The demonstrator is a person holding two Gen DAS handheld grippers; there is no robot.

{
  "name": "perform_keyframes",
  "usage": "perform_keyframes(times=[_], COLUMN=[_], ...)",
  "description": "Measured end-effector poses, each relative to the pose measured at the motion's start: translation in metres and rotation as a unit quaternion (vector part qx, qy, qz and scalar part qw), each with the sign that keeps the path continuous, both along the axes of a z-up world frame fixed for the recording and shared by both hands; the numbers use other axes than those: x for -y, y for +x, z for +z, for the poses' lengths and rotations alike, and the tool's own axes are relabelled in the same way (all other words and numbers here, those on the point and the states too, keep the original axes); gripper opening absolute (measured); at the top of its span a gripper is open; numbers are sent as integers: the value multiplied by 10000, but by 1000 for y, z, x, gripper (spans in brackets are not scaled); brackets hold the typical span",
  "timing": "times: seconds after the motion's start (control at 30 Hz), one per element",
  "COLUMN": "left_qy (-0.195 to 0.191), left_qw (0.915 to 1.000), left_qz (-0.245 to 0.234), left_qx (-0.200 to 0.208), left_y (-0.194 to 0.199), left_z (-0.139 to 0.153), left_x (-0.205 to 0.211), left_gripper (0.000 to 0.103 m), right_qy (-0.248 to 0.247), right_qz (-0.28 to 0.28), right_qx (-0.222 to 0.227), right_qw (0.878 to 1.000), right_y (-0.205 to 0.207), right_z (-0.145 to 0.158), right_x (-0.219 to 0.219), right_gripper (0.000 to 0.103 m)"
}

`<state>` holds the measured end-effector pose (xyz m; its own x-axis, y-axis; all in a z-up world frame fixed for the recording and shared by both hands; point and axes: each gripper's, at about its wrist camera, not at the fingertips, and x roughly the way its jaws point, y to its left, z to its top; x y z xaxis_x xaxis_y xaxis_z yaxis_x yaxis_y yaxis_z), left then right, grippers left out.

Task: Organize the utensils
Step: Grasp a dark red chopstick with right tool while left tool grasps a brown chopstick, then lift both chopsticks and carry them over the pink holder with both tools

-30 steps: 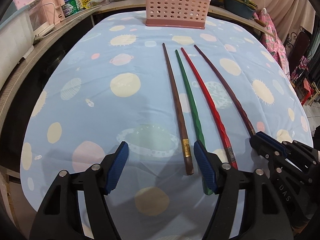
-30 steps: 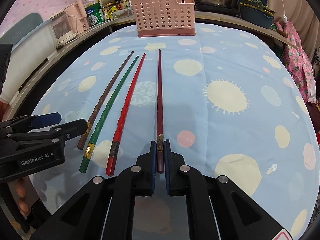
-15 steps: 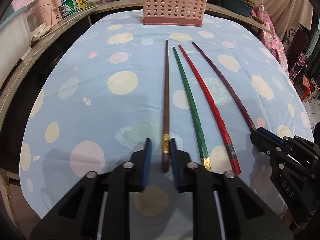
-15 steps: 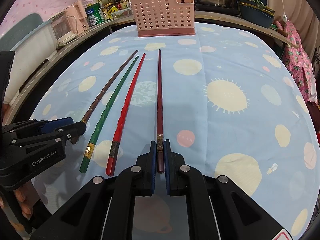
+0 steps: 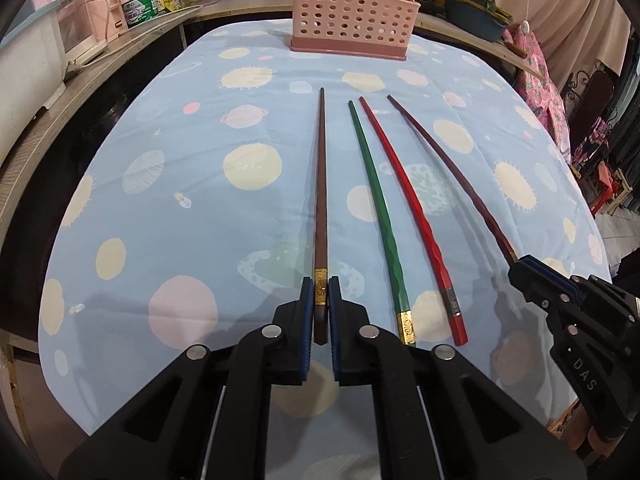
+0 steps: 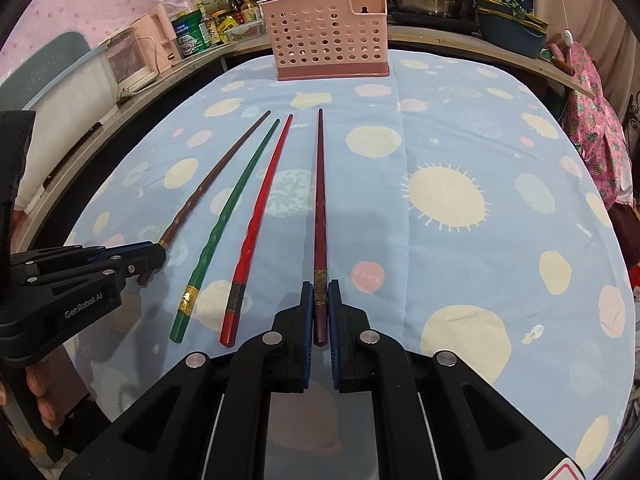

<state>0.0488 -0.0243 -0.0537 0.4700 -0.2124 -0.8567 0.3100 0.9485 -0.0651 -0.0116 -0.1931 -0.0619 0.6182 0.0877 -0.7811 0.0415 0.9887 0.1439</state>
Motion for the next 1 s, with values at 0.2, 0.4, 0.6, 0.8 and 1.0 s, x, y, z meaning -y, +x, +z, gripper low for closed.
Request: perform_keyframes(times=[0.2, 0.4, 0.6, 0.8, 1.0], left_qy=[-279, -616, -815, -922, -1014], left_qw=[9994, 9966, 9925, 9866, 9818], left_qz=[114, 226, 295, 402, 508], left_qx=[193, 489, 863, 1285, 1523], left_y=[1, 8, 23, 47, 75], left_z=[34, 75, 116, 154, 180], left_x=[-9, -18, -23, -25, -24], left_gripper=[7, 7, 7, 7, 7], right_qy=[42, 43, 130, 238, 262], right_qz=[-32, -95, -224, -333, -445], right_qx=[279, 732, 1216, 1658, 1904], right_qw=[9996, 9973, 9922, 9853, 9803], right_y=[-4, -1, 10, 31, 55], right_z=[29, 71, 115, 154, 177], right_x=[5, 16, 32, 51, 65], right_gripper=[7, 7, 7, 7, 7])
